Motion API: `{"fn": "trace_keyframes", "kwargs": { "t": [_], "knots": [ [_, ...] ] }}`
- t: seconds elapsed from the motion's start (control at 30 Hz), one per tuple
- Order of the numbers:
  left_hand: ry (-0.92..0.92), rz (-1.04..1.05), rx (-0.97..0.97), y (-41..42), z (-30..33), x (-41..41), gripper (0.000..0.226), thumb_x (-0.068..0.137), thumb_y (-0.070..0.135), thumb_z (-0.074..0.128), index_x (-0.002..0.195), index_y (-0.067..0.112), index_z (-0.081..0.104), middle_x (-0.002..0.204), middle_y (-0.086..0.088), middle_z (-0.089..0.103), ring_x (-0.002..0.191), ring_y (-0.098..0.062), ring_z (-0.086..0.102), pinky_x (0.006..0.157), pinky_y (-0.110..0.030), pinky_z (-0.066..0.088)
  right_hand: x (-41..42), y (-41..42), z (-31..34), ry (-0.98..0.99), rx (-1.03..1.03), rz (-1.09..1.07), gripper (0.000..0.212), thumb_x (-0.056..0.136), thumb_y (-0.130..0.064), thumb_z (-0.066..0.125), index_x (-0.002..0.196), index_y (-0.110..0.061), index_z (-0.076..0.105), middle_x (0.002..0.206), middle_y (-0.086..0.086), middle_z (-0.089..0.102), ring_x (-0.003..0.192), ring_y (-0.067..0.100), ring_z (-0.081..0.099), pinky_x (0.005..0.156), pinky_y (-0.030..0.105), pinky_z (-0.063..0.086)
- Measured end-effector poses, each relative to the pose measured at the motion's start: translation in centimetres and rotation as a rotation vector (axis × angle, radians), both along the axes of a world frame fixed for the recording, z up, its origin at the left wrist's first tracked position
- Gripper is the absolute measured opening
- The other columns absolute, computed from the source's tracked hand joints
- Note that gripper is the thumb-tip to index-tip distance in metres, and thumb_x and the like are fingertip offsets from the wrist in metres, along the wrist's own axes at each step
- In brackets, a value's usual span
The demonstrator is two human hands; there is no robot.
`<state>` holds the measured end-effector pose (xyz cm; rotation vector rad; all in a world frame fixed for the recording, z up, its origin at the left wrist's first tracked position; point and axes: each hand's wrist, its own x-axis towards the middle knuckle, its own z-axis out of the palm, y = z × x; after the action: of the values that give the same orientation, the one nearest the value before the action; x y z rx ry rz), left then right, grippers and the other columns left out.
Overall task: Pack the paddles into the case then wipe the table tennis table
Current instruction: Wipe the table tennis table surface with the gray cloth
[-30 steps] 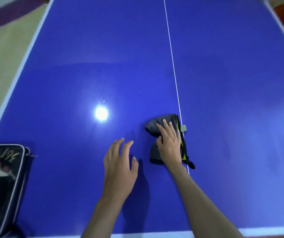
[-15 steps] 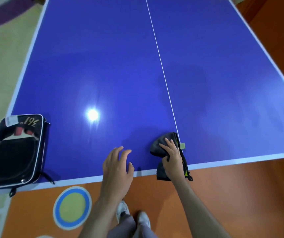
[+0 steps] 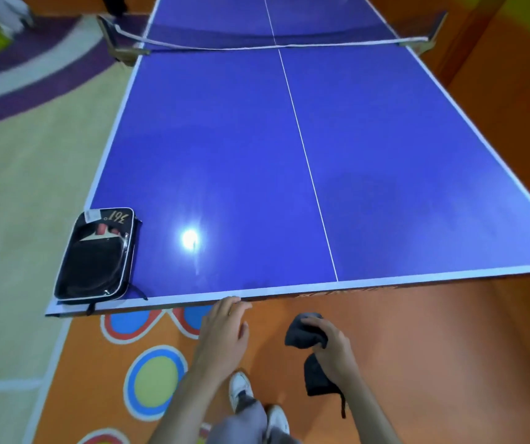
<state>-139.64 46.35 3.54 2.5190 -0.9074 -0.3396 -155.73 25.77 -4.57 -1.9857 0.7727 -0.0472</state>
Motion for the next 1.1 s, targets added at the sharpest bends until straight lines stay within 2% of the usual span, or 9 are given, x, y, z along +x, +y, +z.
{"fn": "trace_keyframes", "kwargs": {
  "t": [0.13,0.43,0.53,0.67,0.77,0.83,0.97,1.1],
  "knots": [
    [-0.051,0.044,0.022,4.6,1.7,-1.2,0.033,0.097,0.020,0.063,0.130,0.028,0.062,0.131,0.011,0.055,0.126,-0.013,0.052,0.103,-0.032,0.044,-0.1,3.3,2.7,-0.074,-0.041,0.091,0.074,0.075,0.017,0.056,0.119,-0.043,0.065,0.127,-0.014,0.065,0.116,-0.003,0.058,0.090,0.004,0.041],
    [-0.025,0.248,-0.043,14.6,5.0,-1.1,0.029,0.103,0.025,0.055,0.132,0.029,0.060,0.129,0.015,0.058,0.120,-0.008,0.054,0.102,-0.031,0.047,5.0,11.5,7.1,-0.060,-0.046,0.299,0.068,0.090,0.009,0.057,0.117,-0.054,0.059,0.132,-0.020,0.058,0.124,0.001,0.053,0.095,0.003,0.036],
    [-0.020,0.293,-0.082,18.4,5.1,0.2,0.028,0.105,0.029,0.052,0.131,0.030,0.060,0.127,0.016,0.059,0.120,-0.005,0.054,0.102,-0.029,0.048,8.0,15.6,8.6,-0.091,-0.062,0.322,0.067,0.087,0.011,0.056,0.116,-0.050,0.063,0.135,-0.026,0.055,0.128,0.000,0.053,0.096,0.003,0.037],
    [-0.020,0.347,-0.128,24.5,5.4,3.7,0.026,0.105,0.027,0.051,0.128,0.028,0.063,0.124,0.015,0.063,0.116,-0.006,0.056,0.097,-0.028,0.050,12.8,22.1,11.3,-0.122,-0.087,0.416,0.057,0.091,0.010,0.058,0.121,-0.038,0.064,0.134,-0.020,0.055,0.122,-0.003,0.049,0.097,0.000,0.032],
    [-0.012,0.350,-0.161,29.5,6.1,7.0,0.023,0.103,0.022,0.054,0.122,0.025,0.067,0.117,0.012,0.066,0.110,-0.012,0.060,0.090,-0.032,0.051,16.2,27.5,12.1,-0.178,-0.098,0.391,0.060,0.088,0.013,0.059,0.116,-0.040,0.067,0.139,-0.026,0.056,0.128,-0.008,0.051,0.102,0.006,0.038],
    [-0.025,0.340,-0.174,33.0,6.6,9.1,0.020,0.100,0.019,0.058,0.116,0.024,0.069,0.110,0.011,0.068,0.103,-0.016,0.063,0.085,-0.037,0.053,18.3,31.2,12.6,-0.209,-0.092,0.369,0.060,0.087,0.014,0.059,0.116,-0.036,0.069,0.140,-0.023,0.057,0.131,-0.008,0.050,0.102,0.009,0.040],
    [-0.068,0.369,-0.188,39.5,7.1,13.4,0.021,0.096,0.015,0.063,0.113,0.023,0.073,0.110,0.007,0.071,0.101,-0.021,0.065,0.085,-0.040,0.053,22.4,37.2,13.8,-0.266,-0.091,0.285,0.061,0.089,0.013,0.057,0.114,-0.042,0.067,0.140,-0.019,0.059,0.130,-0.005,0.051,0.105,0.012,0.041],
    [-0.076,0.393,-0.204,44.1,7.8,17.2,0.029,0.097,0.026,0.047,0.110,0.022,0.073,0.109,0.007,0.071,0.101,-0.022,0.065,0.086,-0.036,0.052,26.0,41.0,14.3,-0.286,-0.127,0.263,0.061,0.091,0.010,0.058,0.115,-0.046,0.064,0.138,-0.020,0.060,0.129,-0.004,0.053,0.106,0.013,0.042]
  ]
}}
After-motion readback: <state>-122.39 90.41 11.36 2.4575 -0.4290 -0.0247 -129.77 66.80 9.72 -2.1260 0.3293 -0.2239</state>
